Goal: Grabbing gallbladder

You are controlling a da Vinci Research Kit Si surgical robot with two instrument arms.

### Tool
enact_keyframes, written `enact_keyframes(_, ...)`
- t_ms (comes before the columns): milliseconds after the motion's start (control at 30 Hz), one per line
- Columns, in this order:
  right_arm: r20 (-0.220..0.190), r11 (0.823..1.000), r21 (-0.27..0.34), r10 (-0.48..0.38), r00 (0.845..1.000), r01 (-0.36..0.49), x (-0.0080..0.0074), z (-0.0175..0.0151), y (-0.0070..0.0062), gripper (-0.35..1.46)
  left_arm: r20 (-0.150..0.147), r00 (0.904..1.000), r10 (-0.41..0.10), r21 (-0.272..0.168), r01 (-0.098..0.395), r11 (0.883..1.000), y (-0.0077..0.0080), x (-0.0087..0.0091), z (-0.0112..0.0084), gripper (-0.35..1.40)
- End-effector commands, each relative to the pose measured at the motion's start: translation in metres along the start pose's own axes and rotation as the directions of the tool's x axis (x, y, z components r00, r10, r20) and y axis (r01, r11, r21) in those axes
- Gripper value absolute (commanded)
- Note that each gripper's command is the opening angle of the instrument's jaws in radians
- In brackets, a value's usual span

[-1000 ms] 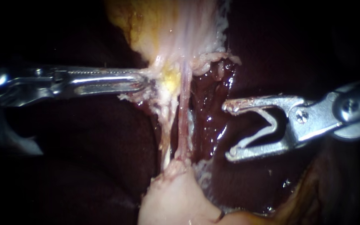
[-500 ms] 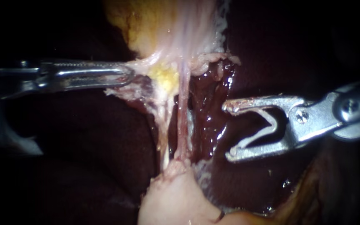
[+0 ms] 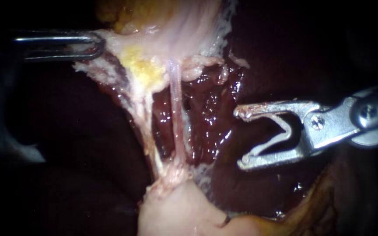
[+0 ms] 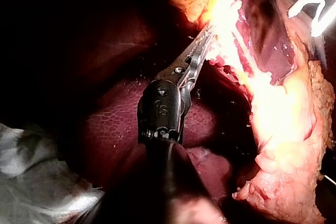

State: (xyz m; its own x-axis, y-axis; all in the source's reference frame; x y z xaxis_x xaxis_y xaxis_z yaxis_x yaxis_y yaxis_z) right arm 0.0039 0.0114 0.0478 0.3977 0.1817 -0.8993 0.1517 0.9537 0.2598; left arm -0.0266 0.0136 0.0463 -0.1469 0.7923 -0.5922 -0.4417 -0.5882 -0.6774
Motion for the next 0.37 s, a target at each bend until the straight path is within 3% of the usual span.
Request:
enact_keyframes(33, 0.0, 1.0, 0.0, 0.0, 1.0, 0.0, 0.0, 0.0, 0.0, 0.46, -0.002, 1.0, 0.0, 0.0, 0.0, 1.0, 0.0, 0.0, 0.0, -0.35)
enact_keyframes(367, 0.0, 1.0, 0.0, 0.0, 1.0, 0.0, 0.0, 0.0, 0.0, 0.46, -0.002, 1.0, 0.001, 0.002, -0.001, 1.0, 0.0001, -0.0002, 0.0002, -0.35)
